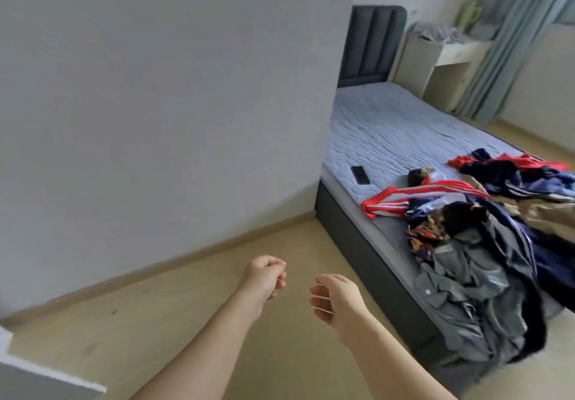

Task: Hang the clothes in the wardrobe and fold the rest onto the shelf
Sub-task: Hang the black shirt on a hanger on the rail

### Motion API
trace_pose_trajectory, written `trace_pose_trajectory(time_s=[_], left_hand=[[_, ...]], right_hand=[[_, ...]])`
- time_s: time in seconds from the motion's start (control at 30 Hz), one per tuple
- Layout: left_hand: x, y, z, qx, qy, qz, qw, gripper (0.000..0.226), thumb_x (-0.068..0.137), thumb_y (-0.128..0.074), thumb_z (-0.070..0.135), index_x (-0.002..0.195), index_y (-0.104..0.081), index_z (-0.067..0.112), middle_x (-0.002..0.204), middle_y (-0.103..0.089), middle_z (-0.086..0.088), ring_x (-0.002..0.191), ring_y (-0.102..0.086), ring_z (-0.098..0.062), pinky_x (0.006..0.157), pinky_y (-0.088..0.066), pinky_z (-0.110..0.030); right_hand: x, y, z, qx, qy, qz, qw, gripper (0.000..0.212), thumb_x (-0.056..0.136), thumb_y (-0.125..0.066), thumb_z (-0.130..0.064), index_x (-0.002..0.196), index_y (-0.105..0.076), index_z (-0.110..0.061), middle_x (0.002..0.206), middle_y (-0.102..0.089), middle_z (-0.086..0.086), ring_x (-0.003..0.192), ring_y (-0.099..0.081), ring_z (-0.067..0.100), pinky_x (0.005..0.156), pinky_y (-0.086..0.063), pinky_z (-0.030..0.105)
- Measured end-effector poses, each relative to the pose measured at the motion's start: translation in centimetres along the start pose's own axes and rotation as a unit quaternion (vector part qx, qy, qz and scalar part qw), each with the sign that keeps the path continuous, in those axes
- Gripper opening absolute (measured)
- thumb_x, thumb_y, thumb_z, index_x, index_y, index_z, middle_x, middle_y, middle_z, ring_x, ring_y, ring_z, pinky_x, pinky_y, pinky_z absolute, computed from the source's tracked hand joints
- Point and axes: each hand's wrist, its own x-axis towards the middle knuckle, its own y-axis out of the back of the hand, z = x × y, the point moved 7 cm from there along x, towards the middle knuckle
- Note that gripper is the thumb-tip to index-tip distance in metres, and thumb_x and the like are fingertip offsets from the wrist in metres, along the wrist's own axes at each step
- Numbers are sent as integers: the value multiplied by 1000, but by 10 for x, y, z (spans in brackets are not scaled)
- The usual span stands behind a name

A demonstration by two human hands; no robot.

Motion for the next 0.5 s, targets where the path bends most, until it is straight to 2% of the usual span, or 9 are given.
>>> trace_pose_trajectory(time_s=[0.3,0.43,0.5], left_hand=[[56,-195,34,93,17,-179,979,19,94,-47,11,78,-57,17,70,-57,1,57,-52,-9,51,-36,-19],[100,-268,62,114,13,-227,967,18,94,-47,12,80,-58,17,71,-58,1,59,-53,-8,51,-38,-17],[125,-299,77,126,14,-243,962,16,94,-48,15,83,-59,17,74,-59,0,62,-55,-9,53,-41,-18]], right_hand=[[57,164,-2,123,-53,166,977,13,88,-53,-9,77,-57,-15,56,-56,-1,39,-50,11,49,-39,19],[101,211,-27,160,-57,210,963,13,88,-53,-8,77,-56,-14,56,-55,0,40,-46,12,42,-35,15],[124,226,-45,174,-63,222,957,13,89,-53,-8,77,-55,-14,56,-55,0,42,-46,12,44,-35,16]])
